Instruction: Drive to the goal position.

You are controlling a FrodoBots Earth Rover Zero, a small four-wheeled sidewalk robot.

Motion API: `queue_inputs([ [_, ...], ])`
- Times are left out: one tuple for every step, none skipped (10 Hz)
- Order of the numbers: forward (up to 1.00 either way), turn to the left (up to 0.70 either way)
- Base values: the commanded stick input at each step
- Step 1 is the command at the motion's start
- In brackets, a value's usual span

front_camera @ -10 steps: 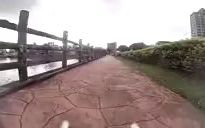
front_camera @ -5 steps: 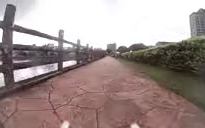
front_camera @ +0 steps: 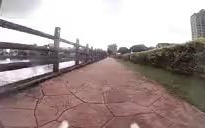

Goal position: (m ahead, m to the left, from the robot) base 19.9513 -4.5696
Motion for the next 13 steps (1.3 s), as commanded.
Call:
queue_inputs([
  [0.7, 0.0],
  [0.7, 0.0],
  [0.7, 0.0],
  [0.7, 0.0],
  [0.7, 0.0],
  [0.7, 0.0],
  [0.7, 0.0],
  [0.7, 0.0],
  [0.7, 0.0],
  [0.7, 0.0],
  [0.7, 0.0],
  [0.7, 0.0],
  [0.7, 0.0],
])
